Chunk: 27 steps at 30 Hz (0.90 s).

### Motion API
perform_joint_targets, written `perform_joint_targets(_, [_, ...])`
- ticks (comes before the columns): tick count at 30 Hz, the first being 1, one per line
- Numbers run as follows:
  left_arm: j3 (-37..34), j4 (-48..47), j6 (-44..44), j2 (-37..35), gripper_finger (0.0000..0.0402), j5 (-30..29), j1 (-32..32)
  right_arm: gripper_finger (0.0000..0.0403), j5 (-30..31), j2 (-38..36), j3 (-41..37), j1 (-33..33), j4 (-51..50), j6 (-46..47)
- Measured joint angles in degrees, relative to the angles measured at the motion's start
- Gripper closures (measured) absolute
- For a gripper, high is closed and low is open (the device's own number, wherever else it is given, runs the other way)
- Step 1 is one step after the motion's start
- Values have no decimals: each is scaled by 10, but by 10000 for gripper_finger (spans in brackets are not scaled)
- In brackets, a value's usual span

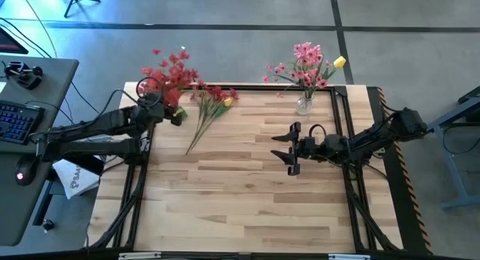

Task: Sort flowers into vase by color
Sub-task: Put the bottom red flowers into the green vase, then put the yellow tulip into the transparent vase

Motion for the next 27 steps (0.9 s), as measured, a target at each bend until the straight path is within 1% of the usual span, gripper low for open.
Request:
perform_joint_targets(5, [27,-13,0,-8,268,38,0,199,0,0,0,0,0,0])
perform_joint_targets(8, [45,-25,3,-10,271,75,-1,199,0,0,0,0,-1,1])
perform_joint_targets(15, [158,-178,-15,-9,291,142,-1,199,0,0,0,0,-9,2])
perform_joint_targets(17, [184,-205,-15,-10,296,180,-1,199,0,0,0,0,-10,2])
perform_joint_targets(20, [214,-226,-18,-19,302,258,-1,199,0,0,0,0,-16,2])
perform_joint_targets(23, [224,-213,-38,-31,305,339,-6,199,0,0,0,0,-32,2])
perform_joint_targets(25, [224,-199,-54,-33,307,395,-23,199,7,-3,0,0,-55,2])
perform_joint_targets(27, [216,-188,-62,-27,308,444,-49,199,29,-18,1,5,-101,4])
